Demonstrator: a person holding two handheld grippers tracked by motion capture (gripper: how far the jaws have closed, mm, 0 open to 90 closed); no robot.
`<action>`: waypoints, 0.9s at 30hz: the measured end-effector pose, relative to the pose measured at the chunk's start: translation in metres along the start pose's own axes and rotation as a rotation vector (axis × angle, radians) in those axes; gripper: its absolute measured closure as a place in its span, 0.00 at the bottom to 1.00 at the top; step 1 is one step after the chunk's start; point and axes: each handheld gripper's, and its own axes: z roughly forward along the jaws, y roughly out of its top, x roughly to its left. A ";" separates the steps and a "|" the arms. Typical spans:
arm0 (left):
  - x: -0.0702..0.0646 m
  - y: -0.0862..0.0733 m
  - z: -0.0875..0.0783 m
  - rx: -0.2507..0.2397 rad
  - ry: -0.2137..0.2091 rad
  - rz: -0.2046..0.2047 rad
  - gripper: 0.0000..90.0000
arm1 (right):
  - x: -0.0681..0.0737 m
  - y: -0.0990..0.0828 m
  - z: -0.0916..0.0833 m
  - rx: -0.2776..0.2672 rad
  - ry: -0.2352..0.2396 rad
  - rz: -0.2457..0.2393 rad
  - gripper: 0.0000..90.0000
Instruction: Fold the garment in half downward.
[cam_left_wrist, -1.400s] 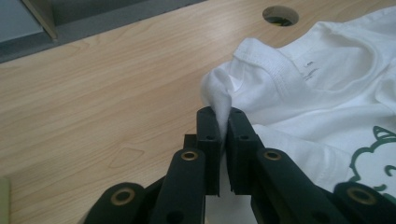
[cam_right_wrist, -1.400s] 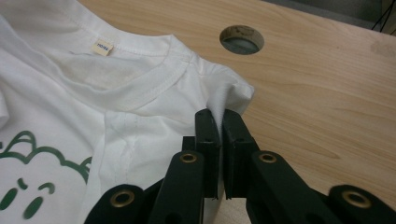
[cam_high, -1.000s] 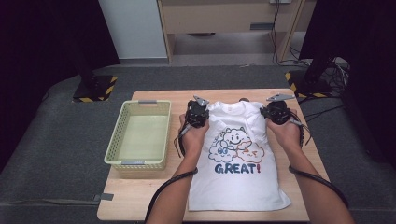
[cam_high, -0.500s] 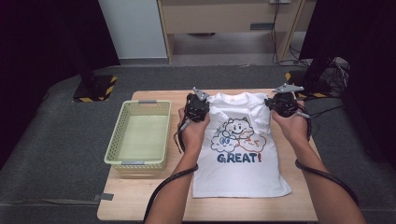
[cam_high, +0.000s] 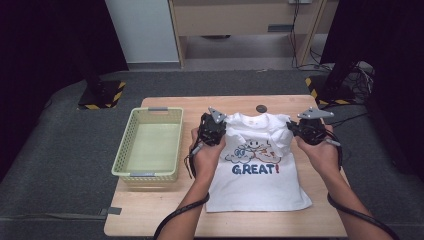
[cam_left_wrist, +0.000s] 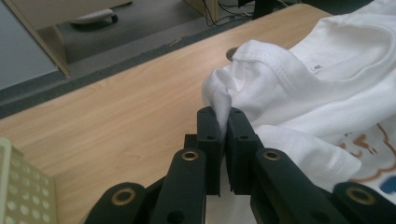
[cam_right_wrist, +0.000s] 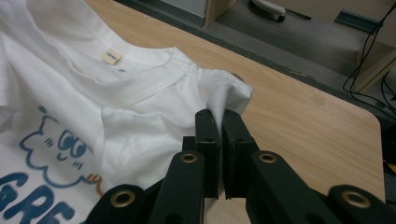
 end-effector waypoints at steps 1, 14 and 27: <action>-0.001 -0.003 -0.002 0.005 -0.001 0.001 0.96 | 0.002 -0.004 -0.003 -0.002 0.007 0.001 0.97; -0.024 -0.046 -0.019 0.068 -0.036 -0.009 0.96 | 0.026 -0.058 -0.025 0.009 0.072 0.007 0.97; -0.033 -0.076 -0.043 0.045 -0.070 -0.046 0.95 | 0.044 -0.078 -0.048 -0.017 0.111 0.007 0.97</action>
